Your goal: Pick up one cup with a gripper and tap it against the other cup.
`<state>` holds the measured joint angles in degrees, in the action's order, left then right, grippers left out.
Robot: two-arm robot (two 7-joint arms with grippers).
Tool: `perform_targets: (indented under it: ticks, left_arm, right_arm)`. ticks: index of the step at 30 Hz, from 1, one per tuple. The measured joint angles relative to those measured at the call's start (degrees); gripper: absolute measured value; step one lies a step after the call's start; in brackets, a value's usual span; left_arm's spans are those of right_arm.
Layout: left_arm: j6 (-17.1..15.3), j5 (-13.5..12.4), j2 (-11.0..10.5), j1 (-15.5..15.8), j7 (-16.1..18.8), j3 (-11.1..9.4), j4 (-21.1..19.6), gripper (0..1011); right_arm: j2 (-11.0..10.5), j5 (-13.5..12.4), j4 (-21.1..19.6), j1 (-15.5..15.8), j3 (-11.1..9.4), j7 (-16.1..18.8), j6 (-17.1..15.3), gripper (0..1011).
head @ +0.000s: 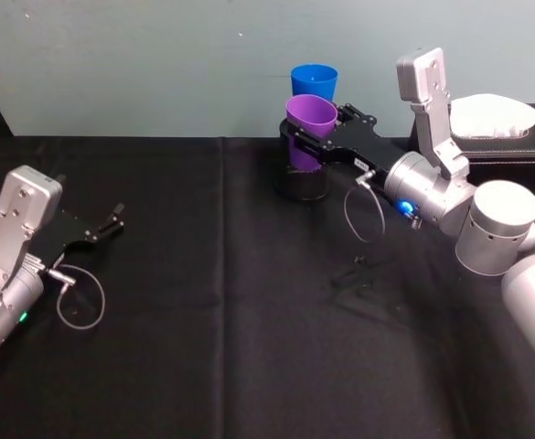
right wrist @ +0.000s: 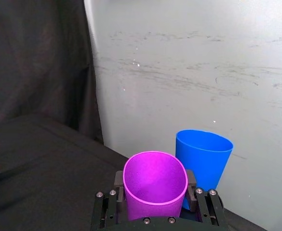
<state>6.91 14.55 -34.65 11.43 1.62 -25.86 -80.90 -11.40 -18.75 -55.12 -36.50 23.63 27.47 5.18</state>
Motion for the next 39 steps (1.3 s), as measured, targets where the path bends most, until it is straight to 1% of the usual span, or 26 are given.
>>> perform_targets:
  ticks: [8,39]
  left_arm:
    - [0.0,0.0,0.0,0.0,0.0,0.0,0.0,1005]
    - [0.0,0.0,0.0,0.0,0.0,0.0,0.0,1005]
  right_arm:
    - [0.2,0.0,-0.2,0.0,-0.7,0.1,-0.8,729]
    - [0.1,0.0,-0.3,0.1,-0.5,0.3,-0.6,729]
